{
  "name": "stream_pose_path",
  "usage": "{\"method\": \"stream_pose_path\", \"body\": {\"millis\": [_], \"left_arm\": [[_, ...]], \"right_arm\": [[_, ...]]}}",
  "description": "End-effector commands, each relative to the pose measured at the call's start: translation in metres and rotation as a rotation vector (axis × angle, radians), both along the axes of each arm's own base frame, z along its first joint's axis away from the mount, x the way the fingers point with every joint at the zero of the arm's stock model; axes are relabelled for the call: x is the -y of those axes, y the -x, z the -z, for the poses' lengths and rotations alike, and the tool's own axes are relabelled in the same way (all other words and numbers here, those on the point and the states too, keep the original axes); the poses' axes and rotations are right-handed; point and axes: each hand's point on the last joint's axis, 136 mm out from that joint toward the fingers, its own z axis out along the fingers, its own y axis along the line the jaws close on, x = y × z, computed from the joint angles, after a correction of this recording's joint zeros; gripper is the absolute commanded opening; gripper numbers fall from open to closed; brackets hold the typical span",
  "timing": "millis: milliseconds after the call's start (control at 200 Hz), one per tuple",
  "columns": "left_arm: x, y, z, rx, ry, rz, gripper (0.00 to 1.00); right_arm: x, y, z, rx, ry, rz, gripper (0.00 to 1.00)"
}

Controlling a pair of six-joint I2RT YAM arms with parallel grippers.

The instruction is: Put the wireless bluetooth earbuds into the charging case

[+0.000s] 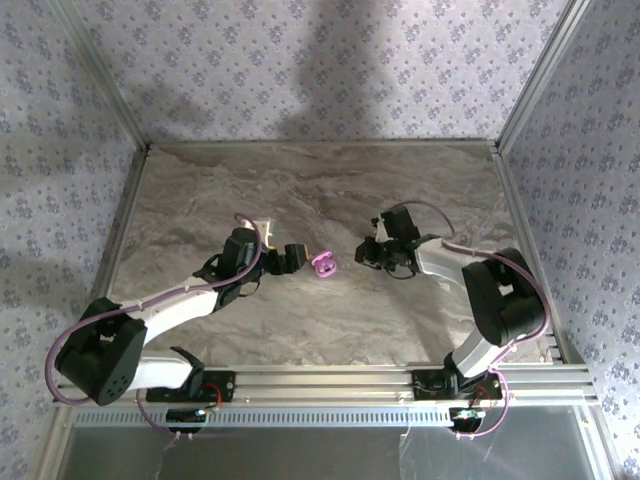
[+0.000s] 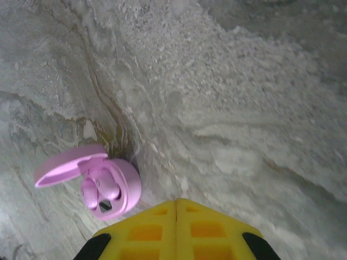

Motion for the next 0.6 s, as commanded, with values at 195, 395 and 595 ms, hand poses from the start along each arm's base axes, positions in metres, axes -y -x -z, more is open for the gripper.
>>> {"method": "stream_pose_path", "body": {"millis": [195,395,595], "left_arm": [[-0.002,-0.002,-0.001,-0.002,0.019,-0.007,1.00],[-0.002,-0.003,0.000,-0.008,0.019,-0.008,1.00],[-0.003,-0.003,0.002,-0.017,0.018,-0.010,1.00]], "right_arm": [[-0.035,-0.023,0.010,-0.019,-0.029,-0.033,0.05],[-0.049,-0.022,0.021,-0.049,-0.038,-0.059,0.05],[-0.056,-0.011,0.025,-0.063,-0.036,-0.075,0.04]]}}
